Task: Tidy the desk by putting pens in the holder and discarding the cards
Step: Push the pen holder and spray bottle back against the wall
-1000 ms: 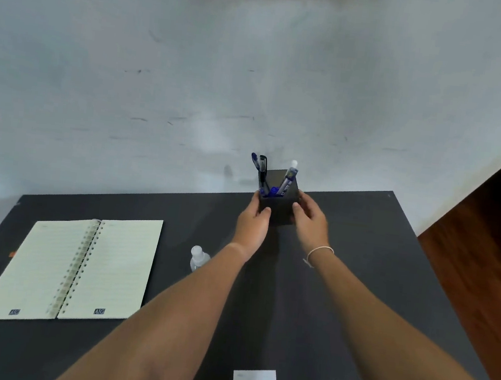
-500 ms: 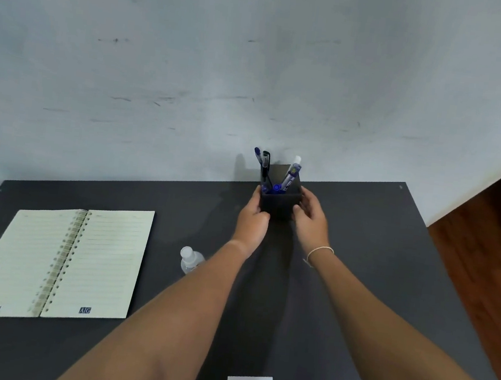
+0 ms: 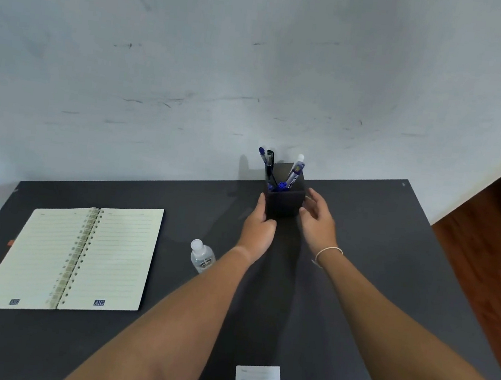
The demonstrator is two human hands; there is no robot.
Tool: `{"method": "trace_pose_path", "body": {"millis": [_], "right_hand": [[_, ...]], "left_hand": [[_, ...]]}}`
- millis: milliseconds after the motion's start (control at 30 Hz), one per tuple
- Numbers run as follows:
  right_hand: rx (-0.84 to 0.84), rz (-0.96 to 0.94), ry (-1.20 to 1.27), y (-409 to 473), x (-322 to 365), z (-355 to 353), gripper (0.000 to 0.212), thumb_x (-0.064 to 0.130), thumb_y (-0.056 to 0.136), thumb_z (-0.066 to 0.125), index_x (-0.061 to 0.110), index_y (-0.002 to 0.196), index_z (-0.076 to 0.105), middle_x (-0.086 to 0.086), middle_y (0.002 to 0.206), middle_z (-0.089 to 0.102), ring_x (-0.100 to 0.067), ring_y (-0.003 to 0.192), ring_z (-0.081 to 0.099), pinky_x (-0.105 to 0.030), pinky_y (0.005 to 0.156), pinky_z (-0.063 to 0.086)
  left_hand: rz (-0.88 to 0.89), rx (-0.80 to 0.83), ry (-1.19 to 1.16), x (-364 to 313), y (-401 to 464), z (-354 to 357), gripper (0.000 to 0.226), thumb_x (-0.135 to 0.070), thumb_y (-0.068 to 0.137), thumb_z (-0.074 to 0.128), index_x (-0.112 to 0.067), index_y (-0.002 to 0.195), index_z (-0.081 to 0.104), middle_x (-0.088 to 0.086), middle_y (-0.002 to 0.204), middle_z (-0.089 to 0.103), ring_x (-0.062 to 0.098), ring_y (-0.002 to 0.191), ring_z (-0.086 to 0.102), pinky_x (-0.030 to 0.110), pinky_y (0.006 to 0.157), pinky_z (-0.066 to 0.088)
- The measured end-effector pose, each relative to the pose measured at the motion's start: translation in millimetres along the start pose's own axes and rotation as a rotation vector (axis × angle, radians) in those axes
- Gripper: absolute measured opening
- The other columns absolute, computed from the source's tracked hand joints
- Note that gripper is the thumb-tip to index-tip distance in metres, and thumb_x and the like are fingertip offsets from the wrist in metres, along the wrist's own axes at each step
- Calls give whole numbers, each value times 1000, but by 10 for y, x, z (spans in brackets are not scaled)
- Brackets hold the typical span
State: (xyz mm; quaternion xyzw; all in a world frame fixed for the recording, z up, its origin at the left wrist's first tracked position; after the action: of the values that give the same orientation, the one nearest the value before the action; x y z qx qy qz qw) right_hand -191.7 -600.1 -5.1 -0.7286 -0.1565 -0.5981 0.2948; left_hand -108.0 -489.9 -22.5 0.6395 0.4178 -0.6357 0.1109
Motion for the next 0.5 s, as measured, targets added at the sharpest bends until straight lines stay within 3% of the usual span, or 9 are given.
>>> {"method": "trace_pose_path", "body": {"millis": [167, 300, 500], "right_hand": [[-25, 1, -23, -236, -18, -73, 43, 7, 92, 49, 15, 134, 45, -8, 138, 51, -19, 126, 49, -26, 102, 38], [-51, -25, 0, -478, 5, -24, 36, 6, 91, 50, 12, 126, 52, -12, 128, 59, -21, 119, 54, -24, 94, 41], [33, -37, 1, -816, 18, 291, 37, 5, 89, 54, 12, 125, 53, -12, 125, 59, -13, 107, 54, -24, 94, 41]], "left_hand": [[-11, 36, 49, 160, -400, -79, 64, -6, 95, 38, -28, 149, 11, -1, 157, 22, 17, 143, 25, 28, 111, 23], [-9, 50, 82, 268, -758, -153, 59, -6, 96, 37, -24, 149, 19, 1, 154, 29, 15, 141, 28, 18, 103, 24], [-36, 12, 122, 669, -1247, -452, 51, -7, 96, 42, -23, 143, 35, 7, 146, 41, 18, 137, 37, 19, 105, 25]]}}
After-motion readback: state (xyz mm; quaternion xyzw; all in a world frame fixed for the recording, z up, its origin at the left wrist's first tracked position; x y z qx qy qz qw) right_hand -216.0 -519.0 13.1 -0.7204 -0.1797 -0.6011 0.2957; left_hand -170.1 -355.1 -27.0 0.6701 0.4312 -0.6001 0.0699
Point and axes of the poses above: each hand's wrist, its own y-axis towards the middle knuckle, its own z-axis out of the palm, x = y × z, the point moved 9 cm from there along y, towards the middle knuckle
